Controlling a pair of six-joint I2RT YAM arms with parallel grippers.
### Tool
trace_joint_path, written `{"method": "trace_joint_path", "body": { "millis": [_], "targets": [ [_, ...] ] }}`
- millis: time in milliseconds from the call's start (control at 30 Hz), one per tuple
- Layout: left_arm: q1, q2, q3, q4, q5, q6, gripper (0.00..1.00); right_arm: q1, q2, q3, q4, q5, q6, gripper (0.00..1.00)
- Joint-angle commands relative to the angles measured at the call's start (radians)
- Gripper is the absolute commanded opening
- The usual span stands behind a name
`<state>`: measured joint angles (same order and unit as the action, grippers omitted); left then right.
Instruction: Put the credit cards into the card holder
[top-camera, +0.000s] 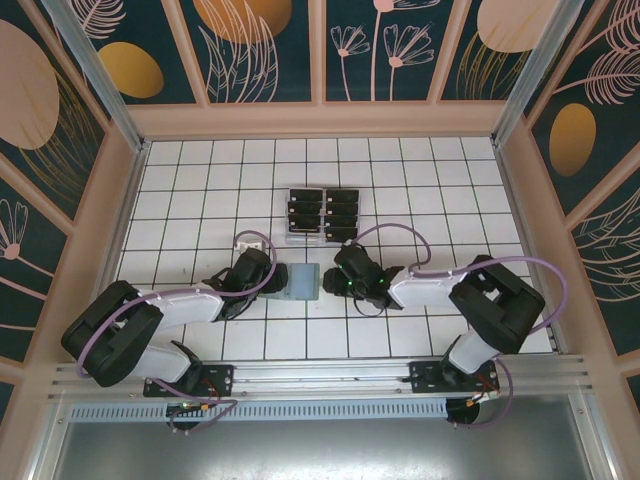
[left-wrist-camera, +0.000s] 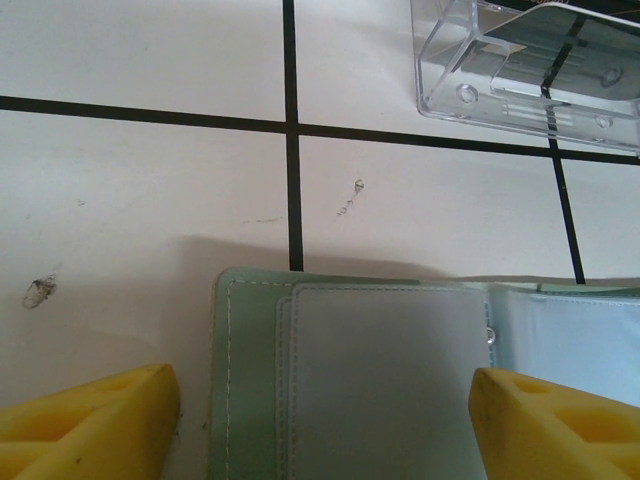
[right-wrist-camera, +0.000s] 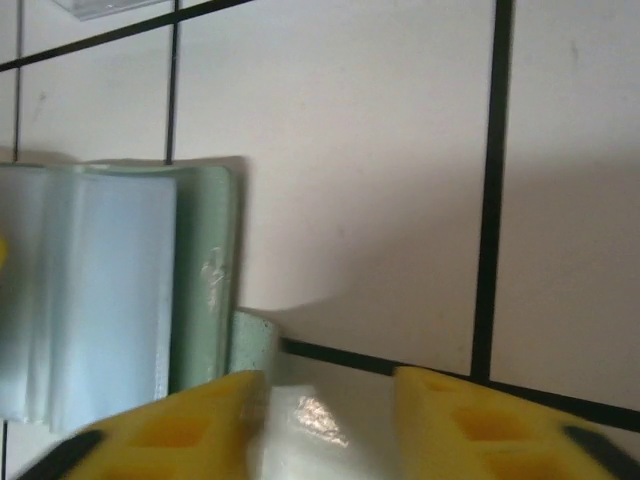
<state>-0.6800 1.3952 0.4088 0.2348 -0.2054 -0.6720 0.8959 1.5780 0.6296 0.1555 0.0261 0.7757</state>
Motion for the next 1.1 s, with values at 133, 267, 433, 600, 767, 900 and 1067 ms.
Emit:
{"method": "trace_joint_path", "body": {
  "millis": [133, 267, 433, 600, 767, 900, 1067],
  "targets": [
    [0.002, 0.002, 0.039, -0.082, 0.023, 0.027, 0.77, -0.039, 0.014, 0.038, 0.03, -0.001, -0.042, 0.06],
    [0.001, -0.001, 0.066, -0.112, 0.014, 0.047, 0.77, -0.071, -0.037, 0.003, 0.017, -0.005, -0.056, 0.0],
    [0.002, 0.018, 0.095, -0.136, 0.0, 0.065, 0.77, -0.116, -0.117, -0.065, 0.004, -0.003, -0.061, 0.0],
    [-0.001, 0.058, 0.111, -0.135, 0.009, 0.069, 0.76, -0.146, -0.179, -0.128, 0.013, -0.006, -0.049, 0.0],
    [-0.005, 0.09, 0.133, -0.136, 0.012, 0.076, 0.76, -0.15, -0.196, -0.143, 0.011, -0.006, -0.052, 0.12],
    [-0.018, 0.106, 0.158, -0.153, 0.001, 0.086, 0.76, -0.149, -0.241, -0.154, -0.005, -0.006, -0.043, 0.36],
    [-0.032, 0.101, 0.179, -0.18, -0.02, 0.091, 0.76, -0.146, -0.358, -0.148, -0.057, -0.006, -0.024, 0.41]
  ]
}}
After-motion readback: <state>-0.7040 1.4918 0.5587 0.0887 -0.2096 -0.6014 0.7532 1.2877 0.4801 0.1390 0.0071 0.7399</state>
